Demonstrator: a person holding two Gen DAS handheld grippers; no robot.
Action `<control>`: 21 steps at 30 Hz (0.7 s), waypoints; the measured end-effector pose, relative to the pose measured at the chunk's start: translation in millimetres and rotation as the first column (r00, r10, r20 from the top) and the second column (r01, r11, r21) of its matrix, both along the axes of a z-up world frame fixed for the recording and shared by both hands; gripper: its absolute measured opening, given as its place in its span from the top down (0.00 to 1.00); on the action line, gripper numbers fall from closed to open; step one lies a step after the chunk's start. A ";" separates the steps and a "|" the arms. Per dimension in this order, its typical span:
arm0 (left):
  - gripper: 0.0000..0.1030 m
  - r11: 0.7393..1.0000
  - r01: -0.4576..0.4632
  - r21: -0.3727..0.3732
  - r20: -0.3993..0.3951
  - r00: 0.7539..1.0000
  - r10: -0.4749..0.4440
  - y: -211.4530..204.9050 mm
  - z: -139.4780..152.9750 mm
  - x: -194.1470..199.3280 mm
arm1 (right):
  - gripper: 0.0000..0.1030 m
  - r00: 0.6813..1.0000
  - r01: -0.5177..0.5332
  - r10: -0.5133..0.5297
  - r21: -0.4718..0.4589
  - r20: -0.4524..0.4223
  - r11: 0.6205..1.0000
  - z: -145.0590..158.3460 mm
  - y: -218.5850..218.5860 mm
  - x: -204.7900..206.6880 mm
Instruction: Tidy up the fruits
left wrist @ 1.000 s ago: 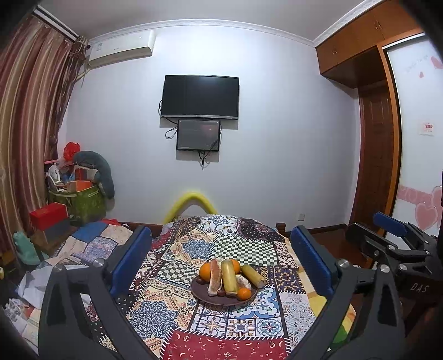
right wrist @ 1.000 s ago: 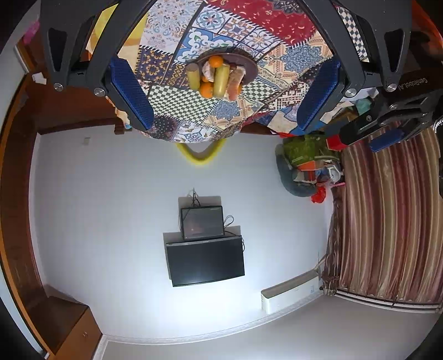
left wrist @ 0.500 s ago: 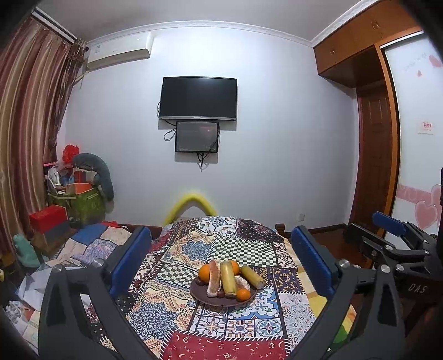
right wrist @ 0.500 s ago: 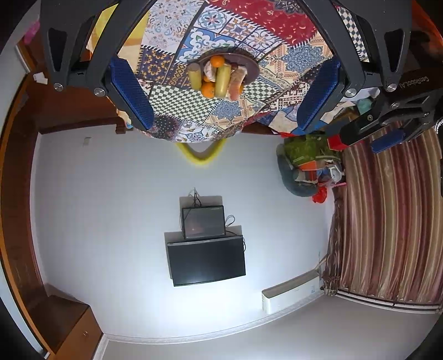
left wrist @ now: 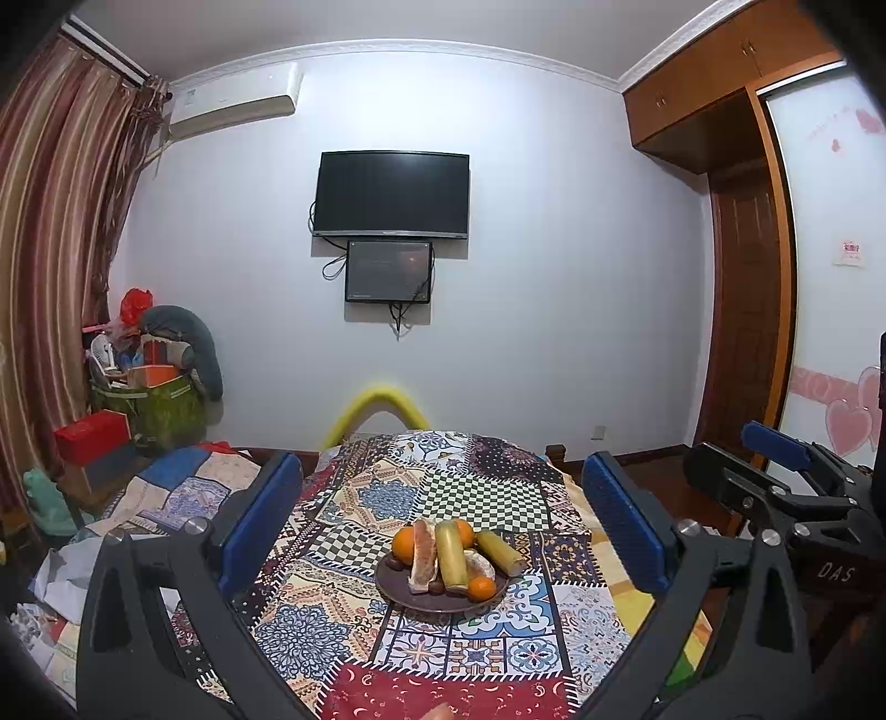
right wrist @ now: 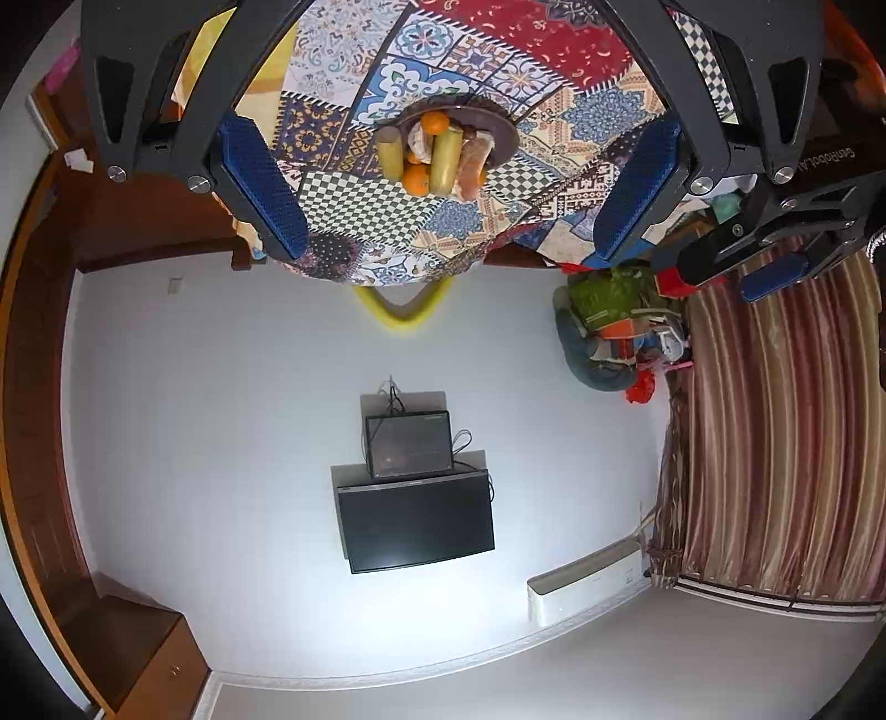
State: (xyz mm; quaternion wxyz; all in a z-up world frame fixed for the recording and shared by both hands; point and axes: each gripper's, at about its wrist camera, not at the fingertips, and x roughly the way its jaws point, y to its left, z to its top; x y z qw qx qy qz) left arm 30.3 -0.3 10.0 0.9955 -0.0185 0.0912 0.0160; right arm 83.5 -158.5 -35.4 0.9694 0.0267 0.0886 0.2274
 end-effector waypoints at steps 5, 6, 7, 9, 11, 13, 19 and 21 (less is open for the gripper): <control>0.01 1.000 0.013 -0.005 -0.007 1.000 -0.013 0.6 0.5 1.1 | 0.00 1.000 0.001 -0.001 -0.010 0.007 1.000 1.5 1.4 -2.0; 0.01 1.000 0.016 -0.006 -0.009 1.000 -0.016 0.5 0.5 1.4 | 0.00 1.000 0.003 -0.003 -0.013 0.010 1.000 1.7 1.7 -2.4; 0.01 1.000 0.018 -0.006 -0.011 1.000 -0.018 0.3 0.3 1.6 | 0.00 1.000 0.005 -0.005 -0.016 0.012 1.000 1.8 2.2 -3.0; 0.01 1.000 0.019 -0.005 -0.013 1.000 -0.019 0.1 -0.1 1.5 | 0.00 1.000 0.007 -0.007 -0.021 0.014 1.000 2.4 2.7 -3.9; 0.01 1.000 0.019 -0.003 -0.014 1.000 -0.019 -0.2 -0.1 1.7 | 0.00 1.000 0.009 -0.009 -0.022 0.014 1.000 2.4 3.5 -4.1; 0.01 1.000 0.020 -0.001 -0.015 1.000 -0.020 -0.2 -0.1 2.1 | 0.00 1.000 0.011 -0.010 -0.022 0.014 1.000 2.7 3.5 -4.4; 0.01 1.000 0.023 -0.003 -0.015 1.000 -0.023 -0.2 -0.6 1.9 | 0.00 1.000 0.015 -0.015 -0.021 0.011 1.000 2.2 3.1 -4.4; 0.01 1.000 0.025 -0.005 -0.016 1.000 -0.025 -0.4 -1.0 2.2 | 0.00 1.000 0.016 -0.015 -0.020 0.008 1.000 1.5 2.7 -3.4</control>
